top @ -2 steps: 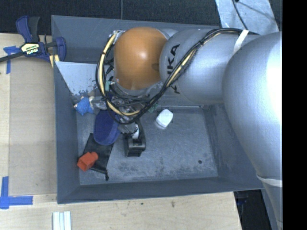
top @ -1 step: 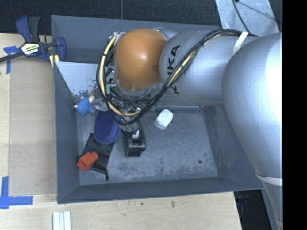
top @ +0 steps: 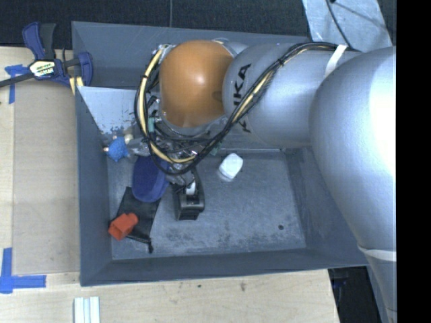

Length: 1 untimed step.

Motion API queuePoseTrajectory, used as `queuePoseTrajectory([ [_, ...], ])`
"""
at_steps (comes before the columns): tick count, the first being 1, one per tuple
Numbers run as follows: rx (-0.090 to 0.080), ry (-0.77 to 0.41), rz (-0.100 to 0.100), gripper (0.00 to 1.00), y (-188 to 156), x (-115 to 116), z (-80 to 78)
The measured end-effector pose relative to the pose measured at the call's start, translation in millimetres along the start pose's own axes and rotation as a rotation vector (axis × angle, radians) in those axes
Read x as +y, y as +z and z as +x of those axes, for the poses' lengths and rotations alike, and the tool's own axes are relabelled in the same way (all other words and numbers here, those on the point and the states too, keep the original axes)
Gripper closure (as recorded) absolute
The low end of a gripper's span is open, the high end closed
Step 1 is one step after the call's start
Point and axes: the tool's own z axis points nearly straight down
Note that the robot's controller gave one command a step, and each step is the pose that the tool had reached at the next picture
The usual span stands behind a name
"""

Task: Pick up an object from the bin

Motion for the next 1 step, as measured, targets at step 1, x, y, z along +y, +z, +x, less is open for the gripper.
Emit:
queuePoseTrajectory([
  [1,-0.002,0.001,0.000,1.00,4.6,0.5,0.6],
])
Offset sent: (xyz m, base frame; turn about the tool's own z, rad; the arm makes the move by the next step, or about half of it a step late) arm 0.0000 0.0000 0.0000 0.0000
